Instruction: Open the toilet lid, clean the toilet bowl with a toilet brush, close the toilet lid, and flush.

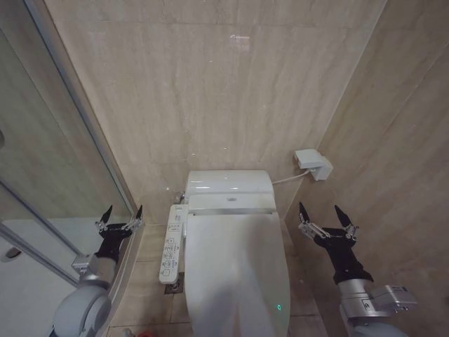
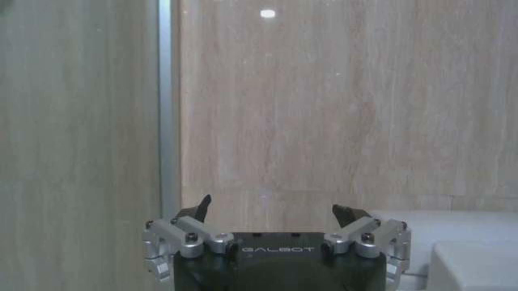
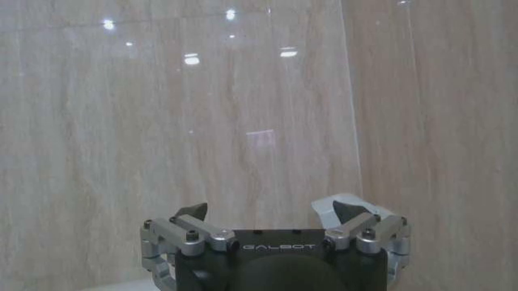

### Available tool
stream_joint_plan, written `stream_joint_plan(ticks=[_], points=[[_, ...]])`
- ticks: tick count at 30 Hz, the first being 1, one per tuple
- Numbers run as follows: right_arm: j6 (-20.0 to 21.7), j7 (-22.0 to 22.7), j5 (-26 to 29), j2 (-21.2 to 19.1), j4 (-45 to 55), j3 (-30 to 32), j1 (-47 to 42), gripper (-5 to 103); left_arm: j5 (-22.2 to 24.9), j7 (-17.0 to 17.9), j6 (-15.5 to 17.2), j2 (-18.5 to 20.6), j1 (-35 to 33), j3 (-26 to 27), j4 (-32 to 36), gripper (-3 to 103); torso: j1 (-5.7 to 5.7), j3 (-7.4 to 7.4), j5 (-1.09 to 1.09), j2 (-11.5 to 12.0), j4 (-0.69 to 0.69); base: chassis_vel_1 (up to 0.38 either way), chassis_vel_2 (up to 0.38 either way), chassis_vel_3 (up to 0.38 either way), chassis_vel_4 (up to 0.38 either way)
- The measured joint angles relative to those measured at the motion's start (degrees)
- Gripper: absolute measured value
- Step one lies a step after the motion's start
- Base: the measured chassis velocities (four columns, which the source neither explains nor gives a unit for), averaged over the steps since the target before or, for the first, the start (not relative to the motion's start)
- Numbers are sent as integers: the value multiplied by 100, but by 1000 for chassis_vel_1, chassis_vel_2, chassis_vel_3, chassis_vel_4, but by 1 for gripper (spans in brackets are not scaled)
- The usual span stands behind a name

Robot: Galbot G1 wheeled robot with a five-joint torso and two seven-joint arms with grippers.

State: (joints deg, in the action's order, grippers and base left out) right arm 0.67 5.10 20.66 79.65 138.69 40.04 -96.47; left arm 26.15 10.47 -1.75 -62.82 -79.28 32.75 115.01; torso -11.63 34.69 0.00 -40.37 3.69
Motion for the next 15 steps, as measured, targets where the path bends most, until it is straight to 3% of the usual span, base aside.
stream_joint_plan(ticks=[3,4,15], points=[[0,0,0,0,0,0,0,100,-17,-9,-71,-85,-60,15,11,92,0,0,0,0,0,143,-119,-140,98],[0,0,0,0,0,0,0,100,-21,-8,-80,-98,-52,9,11,100,0,0,0,0,-2,182,-137,-151,144],[0,0,0,0,0,0,-1,100,-24,-67,-140,-157,18,-112,-29,100,1,-1,-4,0,-1,231,-216,-240,209]])
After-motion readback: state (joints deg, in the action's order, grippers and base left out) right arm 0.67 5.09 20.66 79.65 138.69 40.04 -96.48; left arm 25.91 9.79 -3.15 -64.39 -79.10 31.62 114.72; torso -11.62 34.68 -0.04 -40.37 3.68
